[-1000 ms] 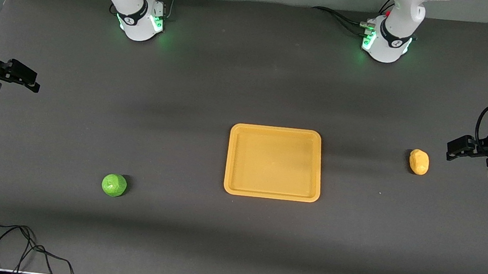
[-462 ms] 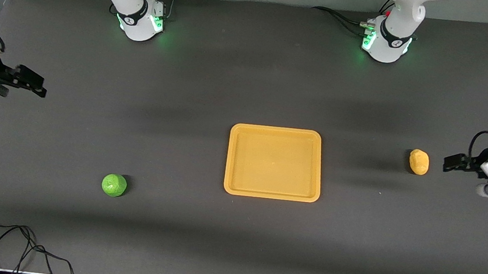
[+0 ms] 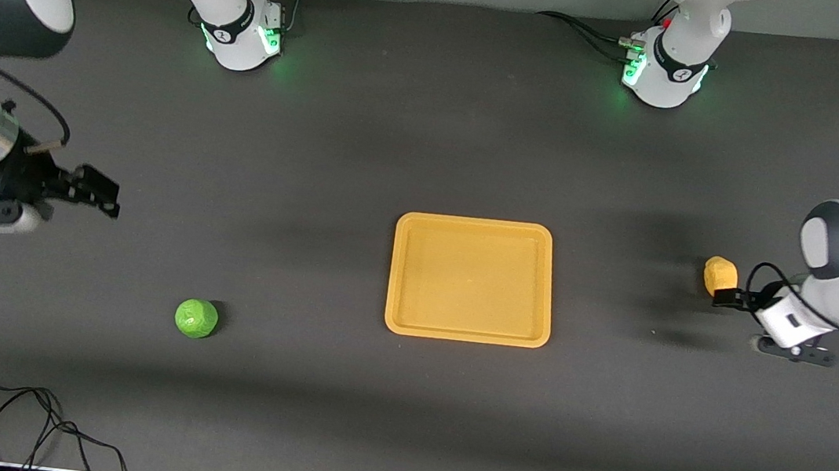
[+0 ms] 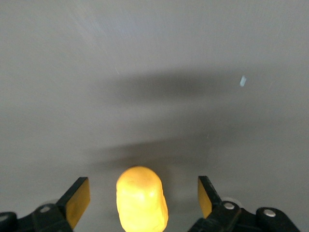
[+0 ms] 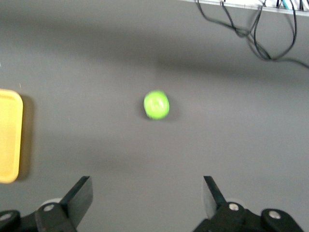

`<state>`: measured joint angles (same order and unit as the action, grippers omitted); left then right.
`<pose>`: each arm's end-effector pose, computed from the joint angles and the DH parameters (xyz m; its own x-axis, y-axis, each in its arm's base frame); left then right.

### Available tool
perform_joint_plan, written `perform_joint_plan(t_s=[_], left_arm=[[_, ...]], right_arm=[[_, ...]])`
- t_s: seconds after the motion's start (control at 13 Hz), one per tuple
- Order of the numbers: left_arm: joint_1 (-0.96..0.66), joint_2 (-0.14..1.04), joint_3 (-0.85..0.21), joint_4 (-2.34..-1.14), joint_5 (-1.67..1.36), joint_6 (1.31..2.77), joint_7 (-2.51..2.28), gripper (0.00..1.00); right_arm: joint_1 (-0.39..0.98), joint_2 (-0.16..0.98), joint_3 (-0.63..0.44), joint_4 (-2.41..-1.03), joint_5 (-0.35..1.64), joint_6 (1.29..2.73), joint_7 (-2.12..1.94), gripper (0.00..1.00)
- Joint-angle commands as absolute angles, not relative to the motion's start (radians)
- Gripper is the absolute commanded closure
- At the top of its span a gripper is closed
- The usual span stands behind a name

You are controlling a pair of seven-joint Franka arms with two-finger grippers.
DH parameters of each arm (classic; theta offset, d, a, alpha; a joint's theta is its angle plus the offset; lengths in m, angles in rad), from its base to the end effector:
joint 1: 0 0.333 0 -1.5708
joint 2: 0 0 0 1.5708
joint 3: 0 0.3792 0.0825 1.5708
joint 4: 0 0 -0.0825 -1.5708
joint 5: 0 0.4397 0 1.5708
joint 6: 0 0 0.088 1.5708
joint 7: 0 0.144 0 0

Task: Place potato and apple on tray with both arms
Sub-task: 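Lower and close the left gripper on the potato while the right gripper grasps the apple, then carry the potato with the left gripper onto the yellow tray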

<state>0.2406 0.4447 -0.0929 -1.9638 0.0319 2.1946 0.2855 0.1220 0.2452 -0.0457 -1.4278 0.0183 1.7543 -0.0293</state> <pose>0.6413 0.0985 0.2100 0.9677 -0.1584 -0.1962 -0.1458 -0.9863 0.0769 0.7147 0.0607 0.5818 0.9912 0.1041 0.0816 0.1048 -0.9945 -0.0047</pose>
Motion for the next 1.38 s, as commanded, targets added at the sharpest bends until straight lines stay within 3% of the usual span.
perform_joint_plan(t_s=[0.0, 0.15, 0.31, 0.54, 0.77, 1.0, 1.31], left_arm=[[0.314, 0.41, -0.103, -2.051, 0.028, 2.188, 0.425, 0.01], [0.317, 0.422, -0.101, -2.077, 0.028, 2.178, 0.434, 0.02], [0.314, 0.426, -0.103, -2.072, 0.012, 2.183, 0.423, 0.41], [0.307, 0.417, -0.103, -2.06, -0.028, 2.174, 0.422, 0.9], [0.264, 0.361, -0.141, -1.99, -0.088, 2.108, 0.265, 0.94], [0.145, 0.379, -0.21, -1.803, -0.155, 1.996, -0.049, 0.93], [-0.107, 0.42, -0.213, -1.767, -0.161, 2.035, -0.316, 0.91]], right_arm=[[0.127, 0.417, -0.051, -1.211, 0.043, 1.724, -0.009, 0.0], [0.143, 0.437, -0.051, -1.219, 0.043, 1.735, 0.02, 0.0], [0.149, 0.484, -0.051, -1.224, 0.048, 1.773, 0.029, 0.0], [0.155, 0.535, -0.051, -1.32, 0.046, 1.914, 0.028, 0.0], [0.149, 0.548, -0.054, -1.495, 0.046, 2.133, 0.028, 0.0], [0.141, 0.607, -0.055, -1.603, 0.049, 2.311, 0.029, 0.0], [0.141, 0.682, -0.055, -1.615, 0.115, 2.352, 0.015, 0.0]])
